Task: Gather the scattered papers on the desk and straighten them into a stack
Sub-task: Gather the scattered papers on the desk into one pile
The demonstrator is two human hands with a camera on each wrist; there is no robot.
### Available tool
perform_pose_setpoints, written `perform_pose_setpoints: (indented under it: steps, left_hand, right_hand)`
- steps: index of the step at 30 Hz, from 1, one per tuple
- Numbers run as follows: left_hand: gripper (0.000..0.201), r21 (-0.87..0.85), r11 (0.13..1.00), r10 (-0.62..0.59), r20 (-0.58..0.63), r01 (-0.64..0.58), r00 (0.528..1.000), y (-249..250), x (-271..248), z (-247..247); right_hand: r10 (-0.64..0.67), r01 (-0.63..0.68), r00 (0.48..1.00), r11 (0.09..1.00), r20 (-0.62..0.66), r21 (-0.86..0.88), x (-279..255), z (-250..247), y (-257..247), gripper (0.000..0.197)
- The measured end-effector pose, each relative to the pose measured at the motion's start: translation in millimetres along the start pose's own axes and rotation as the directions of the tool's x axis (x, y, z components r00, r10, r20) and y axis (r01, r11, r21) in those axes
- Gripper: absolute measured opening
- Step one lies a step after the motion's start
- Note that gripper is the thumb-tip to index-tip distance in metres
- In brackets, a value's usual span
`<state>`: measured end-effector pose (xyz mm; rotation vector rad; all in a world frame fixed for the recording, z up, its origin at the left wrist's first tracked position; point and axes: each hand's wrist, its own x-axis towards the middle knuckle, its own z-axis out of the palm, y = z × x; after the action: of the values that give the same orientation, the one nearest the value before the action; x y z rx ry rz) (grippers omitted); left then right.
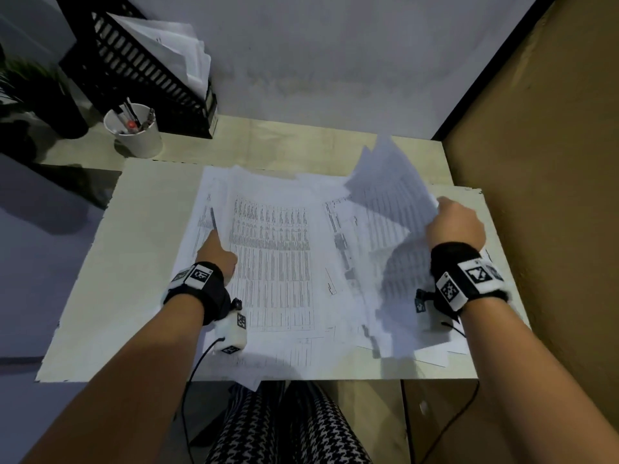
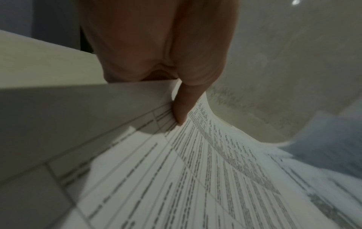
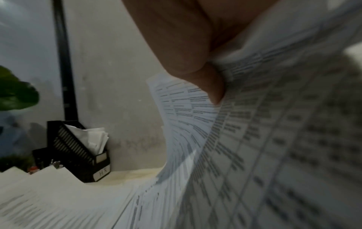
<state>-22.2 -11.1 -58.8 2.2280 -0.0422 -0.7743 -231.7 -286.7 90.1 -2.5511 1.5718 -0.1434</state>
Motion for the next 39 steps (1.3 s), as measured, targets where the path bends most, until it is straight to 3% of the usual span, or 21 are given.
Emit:
perform_pose_setpoints:
  steps: [6, 10, 13, 16, 18, 19, 22, 26, 28, 31, 35, 39]
  left_hand:
    - [0.056, -0.001, 1.000, 0.012, 0.050, -0.012, 0.999, 14, -16, -7]
    - [0.066, -0.123, 0.992, 0.003, 0.101, 0.010, 0.995, 16, -22, -12]
    - [0.101, -0.278, 0.956, -0.033, 0.204, 0.090, 0.978, 20, -21, -14]
    - [0.091, -0.471, 0.849, -0.127, 0.258, 0.240, 0.958, 26, -24, -15]
    - [0.110, -0.543, 0.790, -0.132, 0.300, 0.283, 0.945, 21, -22, -16]
    - [0.109, -0.550, 0.785, -0.127, 0.305, 0.283, 0.944, 17, -19, -14]
    - [0.080, -0.538, 0.800, -0.132, 0.273, 0.266, 0.953, 8, -10, -9]
    - [0.077, -0.463, 0.862, -0.117, 0.213, 0.205, 0.970, 3, -2, -3]
    - [0.058, -0.390, 0.907, -0.112, 0.145, 0.161, 0.983, -1, 5, -1]
    - [0.040, -0.212, 0.974, -0.070, 0.059, 0.081, 0.996, 3, 10, -1]
    - [0.039, -0.130, 0.991, -0.037, 0.031, 0.041, 0.999, 2, 18, -1]
    - [0.043, -0.165, 0.984, -0.046, 0.089, 0.060, 0.995, 6, 22, 0]
  right_hand:
    - [-0.084, 0.105, 0.968, 0.991, -0.236, 0.077, 1, -57, -33, 0.032]
    - [0.019, 0.106, 0.946, 0.925, -0.325, 0.364, 7, -80, -44, 0.029]
    - [0.093, 0.045, 0.960, 0.879, -0.263, 0.475, 11, -86, -48, 0.032]
    - [0.138, -0.047, 0.982, 0.837, -0.129, 0.545, 10, -62, -45, 0.031]
    - [0.156, -0.119, 0.988, 0.820, -0.019, 0.559, 5, -25, -42, 0.028]
    - [0.164, -0.166, 0.985, 0.819, 0.052, 0.549, 1, -3, -40, 0.027]
    - [0.176, -0.305, 0.937, 0.834, 0.303, 0.459, -18, 66, -38, 0.026]
    - [0.175, -0.373, 0.850, 0.866, 0.498, 0.333, -35, 127, -41, 0.033]
    - [0.203, -0.409, 0.831, 0.855, 0.518, 0.320, -34, 135, -46, 0.046]
    - [0.231, -0.397, 0.868, 0.855, 0.439, 0.334, -23, 136, -52, 0.057]
    - [0.112, -0.244, 0.929, 0.903, 0.354, 0.354, -12, 137, -61, 0.036]
    - [-0.024, -0.140, 0.910, 0.921, 0.413, 0.363, -15, 145, -74, 0.024]
